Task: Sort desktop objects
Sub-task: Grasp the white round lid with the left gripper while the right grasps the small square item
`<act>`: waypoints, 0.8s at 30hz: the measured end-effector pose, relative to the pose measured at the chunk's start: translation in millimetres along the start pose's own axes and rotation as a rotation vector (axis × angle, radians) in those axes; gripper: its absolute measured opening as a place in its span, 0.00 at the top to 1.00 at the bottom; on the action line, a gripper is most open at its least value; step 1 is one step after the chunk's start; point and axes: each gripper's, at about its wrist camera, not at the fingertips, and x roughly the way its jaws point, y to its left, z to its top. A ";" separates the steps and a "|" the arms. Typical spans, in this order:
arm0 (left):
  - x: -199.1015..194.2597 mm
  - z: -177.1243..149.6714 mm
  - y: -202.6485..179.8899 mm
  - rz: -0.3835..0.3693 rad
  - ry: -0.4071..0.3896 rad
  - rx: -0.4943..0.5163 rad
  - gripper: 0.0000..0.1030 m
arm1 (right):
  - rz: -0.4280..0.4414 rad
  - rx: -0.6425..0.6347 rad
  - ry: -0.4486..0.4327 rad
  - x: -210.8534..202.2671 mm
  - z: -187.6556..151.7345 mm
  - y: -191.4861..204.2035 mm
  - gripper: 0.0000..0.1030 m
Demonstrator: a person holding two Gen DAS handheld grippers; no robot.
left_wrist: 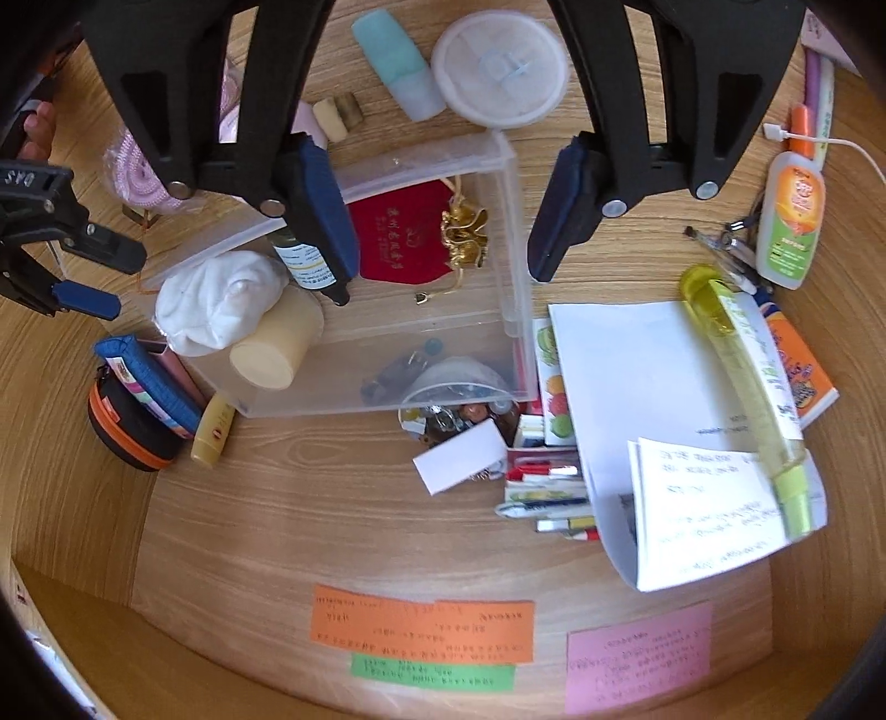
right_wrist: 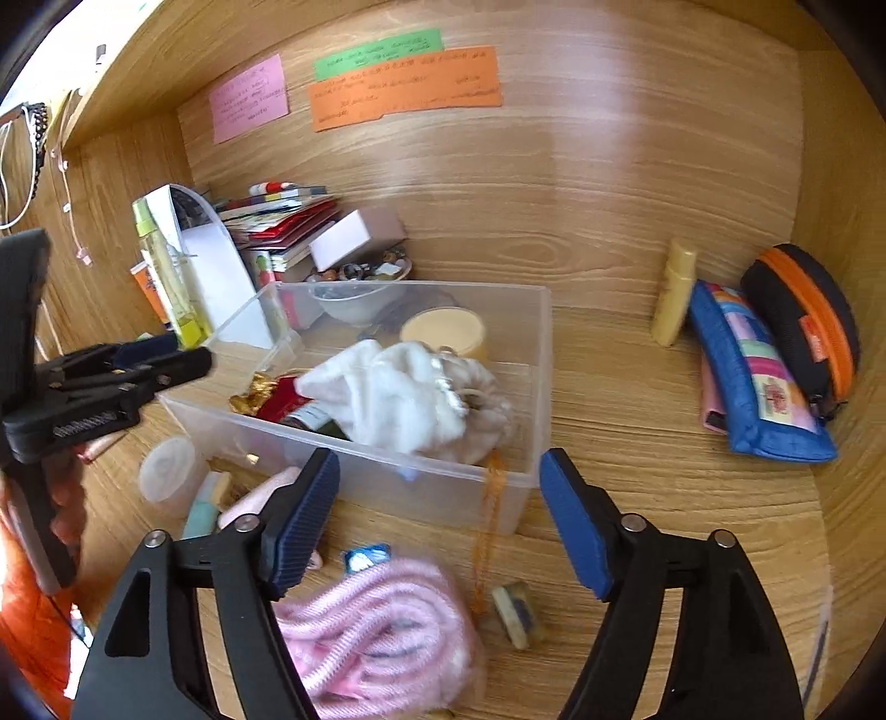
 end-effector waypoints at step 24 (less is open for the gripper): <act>-21.4 -45.1 31.8 0.057 0.092 -0.031 0.22 | -0.144 0.135 0.033 -17.5 -31.6 -62.0 0.21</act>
